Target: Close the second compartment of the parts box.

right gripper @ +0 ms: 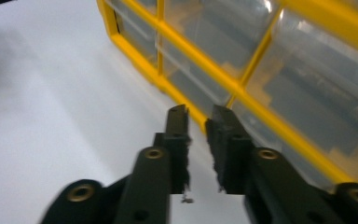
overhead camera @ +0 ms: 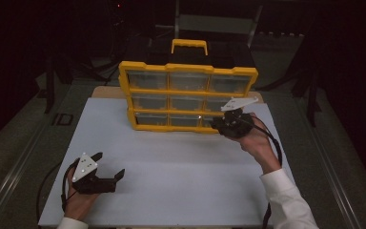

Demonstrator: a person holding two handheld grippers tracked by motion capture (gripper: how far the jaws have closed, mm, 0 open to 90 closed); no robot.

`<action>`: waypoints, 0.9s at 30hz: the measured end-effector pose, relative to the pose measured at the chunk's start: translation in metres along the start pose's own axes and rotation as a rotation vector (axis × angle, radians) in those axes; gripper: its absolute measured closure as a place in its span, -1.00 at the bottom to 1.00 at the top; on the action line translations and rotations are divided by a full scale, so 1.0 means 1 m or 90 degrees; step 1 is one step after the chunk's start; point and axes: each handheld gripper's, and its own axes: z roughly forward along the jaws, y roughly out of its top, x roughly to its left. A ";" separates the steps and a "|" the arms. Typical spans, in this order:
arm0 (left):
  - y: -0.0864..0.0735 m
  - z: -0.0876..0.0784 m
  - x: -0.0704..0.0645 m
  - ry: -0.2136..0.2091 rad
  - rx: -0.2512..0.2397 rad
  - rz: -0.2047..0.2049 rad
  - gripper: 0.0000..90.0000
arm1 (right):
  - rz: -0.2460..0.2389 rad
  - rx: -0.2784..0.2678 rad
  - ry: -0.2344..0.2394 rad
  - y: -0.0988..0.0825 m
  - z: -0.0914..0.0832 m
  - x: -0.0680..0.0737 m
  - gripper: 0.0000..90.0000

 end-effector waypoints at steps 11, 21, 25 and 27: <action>0.000 -0.001 0.001 0.002 -0.002 -0.003 -1.00 | 0.024 -0.023 0.014 -0.047 -0.012 0.011 -0.34; 0.000 -0.001 0.000 0.002 -0.004 -0.006 -1.00 | 0.078 -0.055 -0.021 -0.107 -0.019 0.014 -0.62; 0.000 -0.001 0.000 0.002 -0.003 -0.003 -1.00 | 0.092 -0.080 -0.013 -0.132 -0.020 0.018 -0.67; 0.000 -0.001 0.000 0.002 -0.004 -0.003 -1.00 | 0.090 -0.093 -0.017 -0.142 -0.020 0.020 -0.68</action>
